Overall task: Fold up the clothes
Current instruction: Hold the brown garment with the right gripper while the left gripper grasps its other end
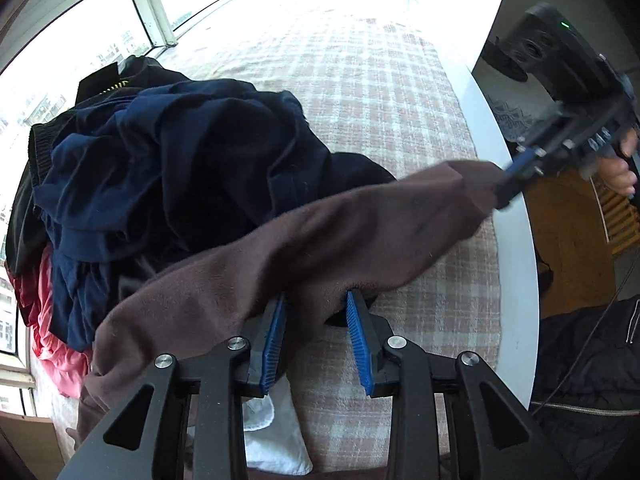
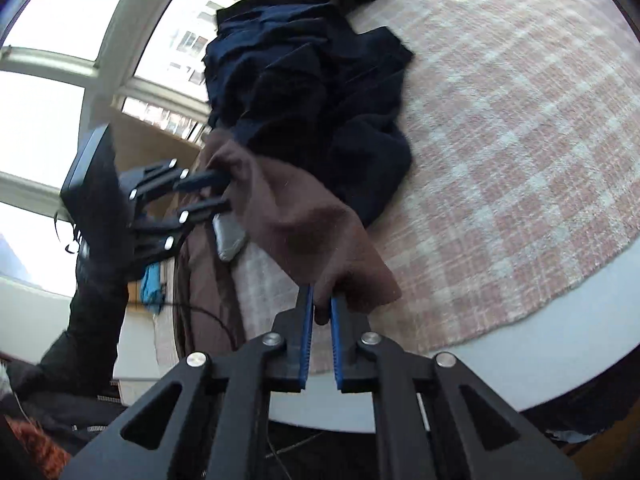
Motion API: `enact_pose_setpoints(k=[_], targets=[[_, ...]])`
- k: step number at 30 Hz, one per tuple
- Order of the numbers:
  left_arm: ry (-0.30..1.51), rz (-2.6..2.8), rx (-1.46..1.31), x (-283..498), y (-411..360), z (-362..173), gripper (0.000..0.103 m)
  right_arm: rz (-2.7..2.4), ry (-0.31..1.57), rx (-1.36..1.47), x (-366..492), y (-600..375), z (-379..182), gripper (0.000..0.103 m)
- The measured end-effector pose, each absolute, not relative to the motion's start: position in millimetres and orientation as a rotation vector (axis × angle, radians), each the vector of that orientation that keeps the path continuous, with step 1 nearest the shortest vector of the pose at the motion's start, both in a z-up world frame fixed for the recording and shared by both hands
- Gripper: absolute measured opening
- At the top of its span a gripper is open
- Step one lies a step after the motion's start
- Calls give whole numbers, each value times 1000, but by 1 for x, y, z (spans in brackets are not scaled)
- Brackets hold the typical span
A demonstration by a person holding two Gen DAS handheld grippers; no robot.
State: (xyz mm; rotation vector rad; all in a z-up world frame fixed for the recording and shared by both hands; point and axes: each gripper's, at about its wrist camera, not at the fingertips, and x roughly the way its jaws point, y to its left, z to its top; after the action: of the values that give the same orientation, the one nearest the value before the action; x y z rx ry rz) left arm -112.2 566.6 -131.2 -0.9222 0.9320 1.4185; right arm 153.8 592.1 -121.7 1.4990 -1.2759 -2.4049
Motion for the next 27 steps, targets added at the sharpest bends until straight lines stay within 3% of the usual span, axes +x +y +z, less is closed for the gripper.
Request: enact_pose_setpoints(k=[2, 4, 6, 11, 23, 24, 27], targets=[[917, 1426, -920, -117, 567, -125, 30, -2370, -1196, 1600, 155, 574, -122, 16], [934, 1416, -928, -117, 563, -129, 30, -2316, -1160, 1702, 157, 561, -135, 33], [955, 1406, -947, -117, 560, -135, 30, -2322, -1188, 1747, 166, 562, -146, 33], [995, 1400, -1022, -123, 543, -148, 30, -2383, -1655, 1525, 192, 613, -172, 33], [999, 1432, -1066, -136, 529, -144, 30, -2397, -1626, 1494, 147, 617, -190, 33], [988, 1444, -1074, -141, 522, -141, 30, -2433, -1603, 1483, 141, 617, -189, 32], [953, 1493, -1099, -158, 500, -134, 30, -2557, -1462, 1468, 126, 608, -172, 3]])
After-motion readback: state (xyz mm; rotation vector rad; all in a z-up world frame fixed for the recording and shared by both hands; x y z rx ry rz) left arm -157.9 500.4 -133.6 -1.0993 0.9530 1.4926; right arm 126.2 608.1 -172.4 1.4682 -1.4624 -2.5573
